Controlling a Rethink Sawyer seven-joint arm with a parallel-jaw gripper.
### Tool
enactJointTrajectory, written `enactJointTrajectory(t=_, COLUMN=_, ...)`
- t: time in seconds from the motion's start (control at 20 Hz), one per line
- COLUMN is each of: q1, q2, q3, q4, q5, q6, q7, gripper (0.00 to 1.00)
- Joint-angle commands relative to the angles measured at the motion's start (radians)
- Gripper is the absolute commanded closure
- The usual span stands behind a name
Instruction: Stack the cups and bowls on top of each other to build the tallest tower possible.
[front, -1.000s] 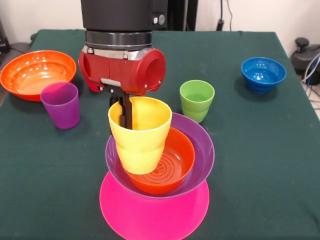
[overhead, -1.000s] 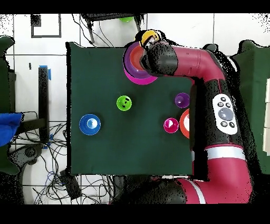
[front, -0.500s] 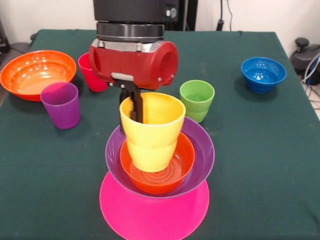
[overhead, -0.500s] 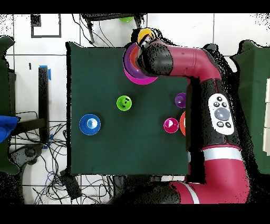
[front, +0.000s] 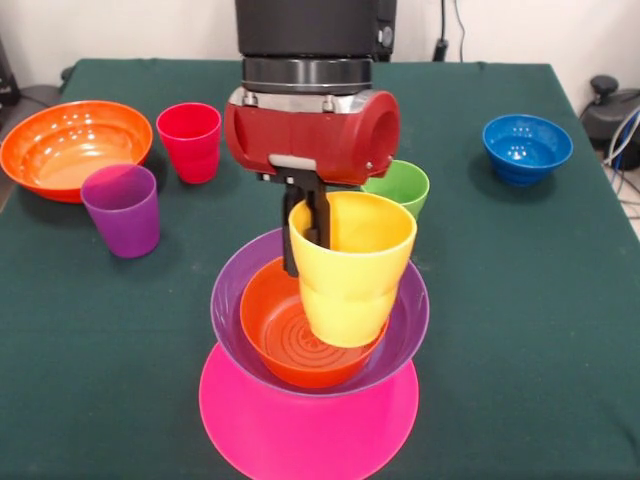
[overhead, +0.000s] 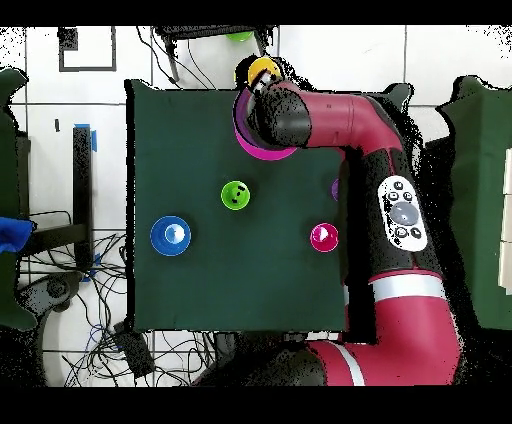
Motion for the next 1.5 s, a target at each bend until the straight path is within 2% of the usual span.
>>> enactJointTrajectory(t=0.05, q1=0.024, q2=0.031, q3=-0.028, q4=0.089, q5=-0.064, q6=-0.032, q7=-0.031, gripper=1.00)
enactJointTrajectory(t=1.5, q1=-0.004, q2=0.050, q3=-0.038, q4=0.115, q5=-0.084, q6=-0.040, q7=-0.061, gripper=1.00)
